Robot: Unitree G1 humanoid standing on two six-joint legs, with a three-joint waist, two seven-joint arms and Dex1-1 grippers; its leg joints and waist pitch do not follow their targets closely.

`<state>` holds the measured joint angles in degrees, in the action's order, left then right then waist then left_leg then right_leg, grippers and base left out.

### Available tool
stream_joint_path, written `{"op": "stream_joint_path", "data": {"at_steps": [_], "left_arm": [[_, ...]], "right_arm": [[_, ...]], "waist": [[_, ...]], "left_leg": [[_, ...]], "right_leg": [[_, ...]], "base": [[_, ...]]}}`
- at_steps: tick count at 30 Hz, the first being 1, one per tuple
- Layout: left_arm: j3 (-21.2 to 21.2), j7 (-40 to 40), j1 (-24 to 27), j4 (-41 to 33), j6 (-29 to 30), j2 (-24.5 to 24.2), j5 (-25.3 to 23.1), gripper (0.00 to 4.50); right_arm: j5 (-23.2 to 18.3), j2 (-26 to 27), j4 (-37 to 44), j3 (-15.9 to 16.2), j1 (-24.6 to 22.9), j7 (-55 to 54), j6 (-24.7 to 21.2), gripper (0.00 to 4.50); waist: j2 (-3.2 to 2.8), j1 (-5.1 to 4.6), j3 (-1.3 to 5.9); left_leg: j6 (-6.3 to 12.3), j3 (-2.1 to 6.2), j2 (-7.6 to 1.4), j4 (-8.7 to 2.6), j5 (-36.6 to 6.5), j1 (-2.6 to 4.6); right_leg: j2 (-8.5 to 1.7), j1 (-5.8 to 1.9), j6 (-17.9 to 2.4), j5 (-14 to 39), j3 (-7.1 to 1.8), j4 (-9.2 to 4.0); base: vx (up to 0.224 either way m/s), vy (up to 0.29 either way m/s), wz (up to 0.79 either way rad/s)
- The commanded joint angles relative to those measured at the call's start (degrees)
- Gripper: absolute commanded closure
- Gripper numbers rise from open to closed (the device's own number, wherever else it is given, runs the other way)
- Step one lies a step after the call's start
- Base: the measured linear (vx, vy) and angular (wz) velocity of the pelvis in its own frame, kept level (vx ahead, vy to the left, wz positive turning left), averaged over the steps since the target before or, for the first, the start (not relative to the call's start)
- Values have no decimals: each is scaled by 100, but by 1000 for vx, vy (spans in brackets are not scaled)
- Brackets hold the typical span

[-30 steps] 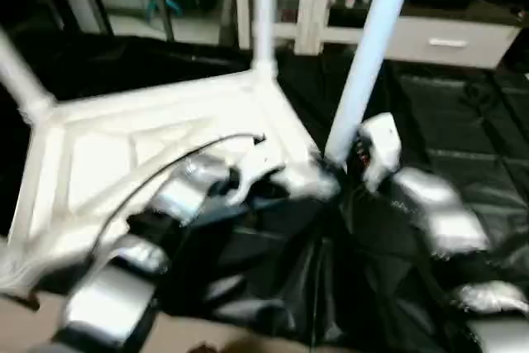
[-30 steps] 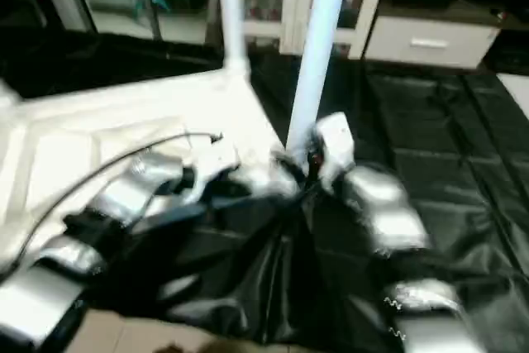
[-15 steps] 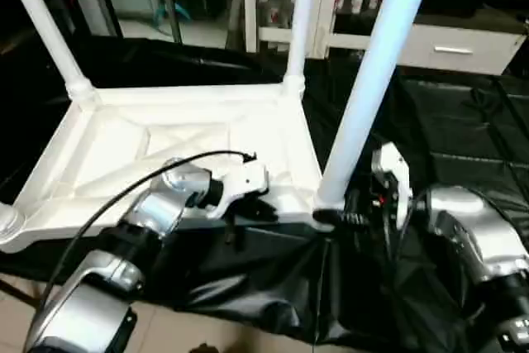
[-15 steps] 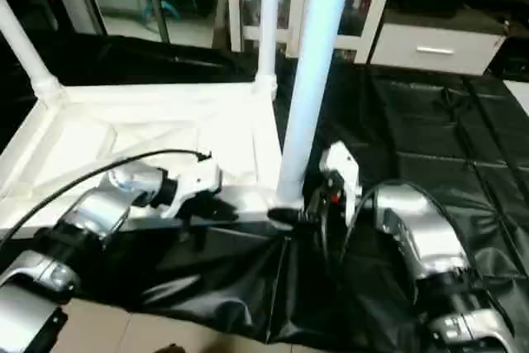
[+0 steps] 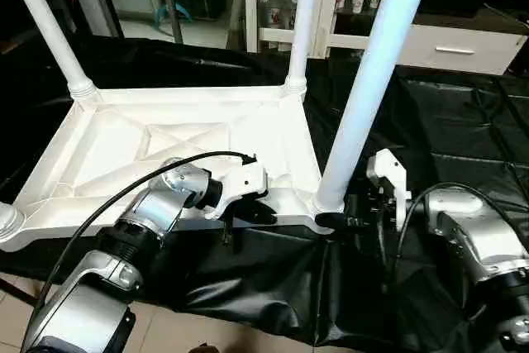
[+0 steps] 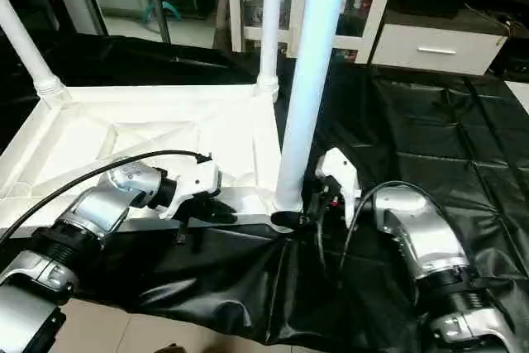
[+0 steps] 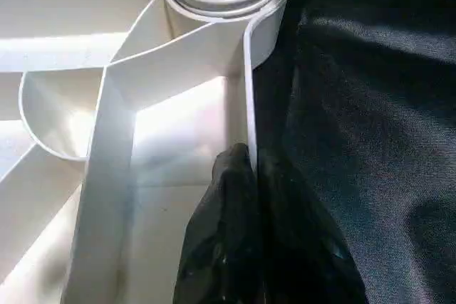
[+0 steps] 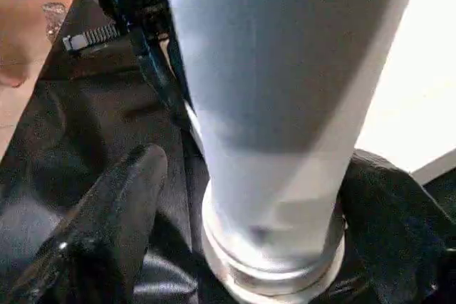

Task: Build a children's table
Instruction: Rotate leg to tighten

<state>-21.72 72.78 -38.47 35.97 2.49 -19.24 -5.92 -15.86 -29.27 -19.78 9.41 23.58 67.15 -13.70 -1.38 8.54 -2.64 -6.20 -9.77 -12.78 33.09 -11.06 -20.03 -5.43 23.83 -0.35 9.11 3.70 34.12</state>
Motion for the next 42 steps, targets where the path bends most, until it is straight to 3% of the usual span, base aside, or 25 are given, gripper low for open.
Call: {"op": "stream_joint_path", "data": {"at_steps": [1, 2, 6, 7, 10, 14, 22, 28, 29, 31, 32, 34, 35, 37, 38, 39, 40, 42], "left_arm": [[-293, 98, 95, 116, 35, -10, -195, 450], [-294, 92, 99, 111, 40, -8, -197, 450], [-293, 49, 116, 112, 55, 14, -203, 450], [-297, 46, 120, 115, 53, 15, -206, 450], [-311, 30, 139, 116, 48, 29, -215, 450], [-337, 28, 163, 77, 78, 50, -222, 450], [-361, 52, 206, 84, 85, 49, -222, 450], [-322, -38, 104, 235, 65, 109, -224, 450], [-260, -128, 67, 305, 107, 172, -179, 450], [-187, -248, 18, 390, 187, 259, -130, 450], [-164, -294, 0, 421, 215, 289, -119, 450], [-94, -453, -62, 512, 308, 378, -96, 450], [-49, -556, -102, 568, 369, 434, -82, 450], [71, -937, -269, 805, 441, 602, -89, 450], [77, -962, -280, 821, 445, 612, -91, 450], [107, -1090, -344, 913, 437, 663, -105, 450], [166, -1413, -490, 1113, 421, 777, -152, 450], [229, -1863, -685, 1364, 418, 938, -223, 450]], "right_arm": [[84, 32, -107, 148, 53, 75, 23, 103], [101, 29, -127, 152, 58, 88, 43, 103], [178, 7, -173, 200, 75, 128, 104, 139], [194, 8, -184, 207, 78, 135, 110, 147], [270, -5, -241, 241, 88, 176, 172, 172], [350, -26, -319, 285, 97, 252, 260, 211], [436, -13, -366, 396, 49, 385, 339, 232], [424, 163, -634, 233, 102, 106, 413, 239], [492, 345, -816, 102, 152, -418, 362, 240], [599, 502, -955, 29, 181, -900, 302, 240], [632, 544, -990, 16, 183, -1024, 285, 240], [650, 700, -1058, -44, 190, -1344, 197, 241], [654, 803, -1097, -85, 194, -1546, 137, 241], [691, 1136, -1255, -210, 251, -2226, -5, 241], [694, 1155, -1265, -217, 254, -2266, -13, 241], [718, 1251, -1323, -244, 278, -2460, -29, 241], [784, 1454, -1492, -323, 349, -2946, -43, 241], [859, 1708, -1789, -476, 462, -3590, -12, 242]], "waist": [[78, 3, 388], [104, -3, 384], [96, 3, 388], [64, 6, 390], [77, 1, 393], [47, 4, 398], [61, -8, 396], [46, -29, 395], [-9, -46, 382], [8, -79, 353], [22, -120, 298], [26, -148, 295], [25, -175, 300], [-23, -261, 286], [-13, -301, 274], [-17, -329, 293], [-52, -356, 285], [-49, -423, 296]], "left_leg": [[298, -67, -2, -351, -957, -21], [305, -73, -2, -350, -954, -22], [331, -71, 1, -343, -897, -27], [322, -68, -3, -345, -909, -19], [314, -70, -2, -341, -916, -21], [311, -68, -1, -339, -960, -14], [319, -70, 0, -349, -1069, -9], [253, -63, 5, -367, -1262, -4], [220, -68, 6, -376, -1344, 11], [166, -58, 16, -403, -1546, 7], [74, -39, 35, -441, -1978, 61], [32, -10, 49, -454, -2169, 77], [19, 6, 55, -453, -2270, 120], [11, 39, 71, -466, -2389, 111], [12, 39, 82, -467, -2459, 107], [-3, 73, 85, -478, -2497, 98], [13, 80, 85, -491, -2517, 85], [11, 127, 105, -502, -2595, 90]], "right_leg": [[-221, -344, -1288, 1032, -166, -314], [-217, -343, -1291, 1028, -167, -317], [-222, -352, -1275, 1020, -167, -308], [-222, -345, -1278, 1037, -167, -309], [-219, -347, -1291, 983, -166, -307], [-215, -350, -1332, 930, -163, -302], [-207, -353, -1296, 1044, -160, -322], [-207, -350, -1229, 1283, -153, -358], [-207, -326, -1216, 1384, -158, -383], [-203, -337, -1142, 1673, -148, -415], [-213, -305, -923, 2478, -132, -501], [-231, -314, -732, 2963, -112, -548], [-233, -272, -620, 3203, -104, -596], [-228, -257, -495, 3435, -72, -644], [-208, -245, -446, 3527, -55, -673], [-227, -289, -381, 3578, -14, -681], [-224, -291, -364, 3558, -4, -697], [-222, -291, -339, 3491, 29, -743]], "base": [[0, 0, 0], [0, 0, 0], [0, 0, 0], [0, 0, 0], [0, 0, 0], [0, 0, 0], [0, 0, 0], [0, 0, 0], [0, 0, 0], [0, 0, 0], [0, 0, 0], [0, 0, 0], [0, 0, 0], [0, 0, 0], [0, 0, 0], [0, 0, 0], [0, 0, 0], [-28, 23, -8]]}}
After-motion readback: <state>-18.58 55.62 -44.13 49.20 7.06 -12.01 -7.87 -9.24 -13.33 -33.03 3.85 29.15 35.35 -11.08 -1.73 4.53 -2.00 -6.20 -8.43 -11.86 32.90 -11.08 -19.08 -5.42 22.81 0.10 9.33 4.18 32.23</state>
